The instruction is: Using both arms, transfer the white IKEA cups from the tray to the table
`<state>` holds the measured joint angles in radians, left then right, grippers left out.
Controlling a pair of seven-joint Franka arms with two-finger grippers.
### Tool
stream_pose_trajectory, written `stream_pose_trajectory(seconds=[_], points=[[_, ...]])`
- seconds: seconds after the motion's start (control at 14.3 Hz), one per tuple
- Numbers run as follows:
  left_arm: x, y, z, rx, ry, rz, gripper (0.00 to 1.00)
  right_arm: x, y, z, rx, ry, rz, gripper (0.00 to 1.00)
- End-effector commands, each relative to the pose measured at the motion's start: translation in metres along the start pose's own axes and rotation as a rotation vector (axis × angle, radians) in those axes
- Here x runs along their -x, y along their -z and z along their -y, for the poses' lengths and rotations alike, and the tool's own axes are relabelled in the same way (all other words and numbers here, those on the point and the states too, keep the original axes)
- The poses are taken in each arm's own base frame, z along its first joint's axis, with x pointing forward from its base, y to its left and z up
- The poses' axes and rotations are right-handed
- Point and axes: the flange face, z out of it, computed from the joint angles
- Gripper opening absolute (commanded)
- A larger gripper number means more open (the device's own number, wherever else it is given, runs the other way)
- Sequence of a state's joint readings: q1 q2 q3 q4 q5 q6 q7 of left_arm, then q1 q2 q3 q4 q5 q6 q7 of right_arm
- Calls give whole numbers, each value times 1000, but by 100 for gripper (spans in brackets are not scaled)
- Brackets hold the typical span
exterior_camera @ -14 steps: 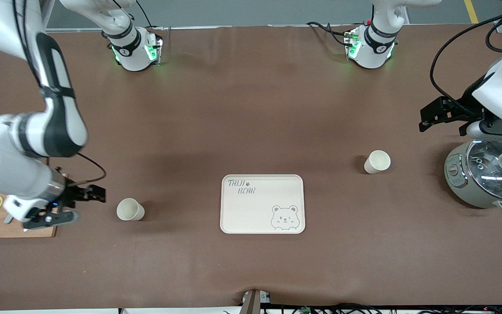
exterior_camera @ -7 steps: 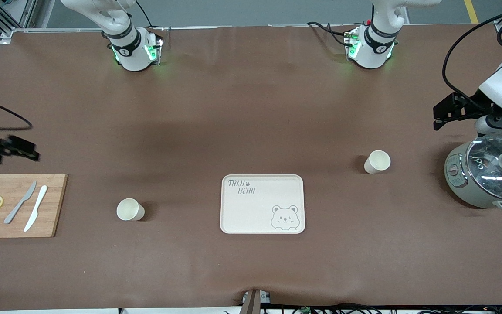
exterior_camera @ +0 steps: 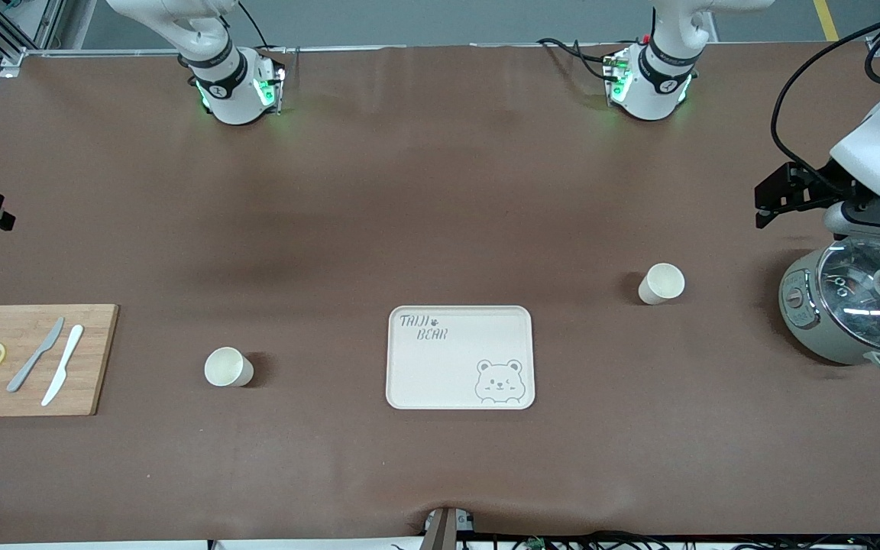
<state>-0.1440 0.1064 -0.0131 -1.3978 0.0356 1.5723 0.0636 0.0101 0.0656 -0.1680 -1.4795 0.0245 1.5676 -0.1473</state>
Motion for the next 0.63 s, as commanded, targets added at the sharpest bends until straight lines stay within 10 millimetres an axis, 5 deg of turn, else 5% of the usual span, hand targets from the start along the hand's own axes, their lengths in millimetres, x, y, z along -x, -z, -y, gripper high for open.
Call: stream_pose_trajectory(seconds=[0.0,0.56], points=[[0,1,-3,-11,-31,-8,100,8,9,2,25,-3,-21,100],[0,4,-5,-18,-104,-12,100,10,27,-20,25,-47,-48,100]])
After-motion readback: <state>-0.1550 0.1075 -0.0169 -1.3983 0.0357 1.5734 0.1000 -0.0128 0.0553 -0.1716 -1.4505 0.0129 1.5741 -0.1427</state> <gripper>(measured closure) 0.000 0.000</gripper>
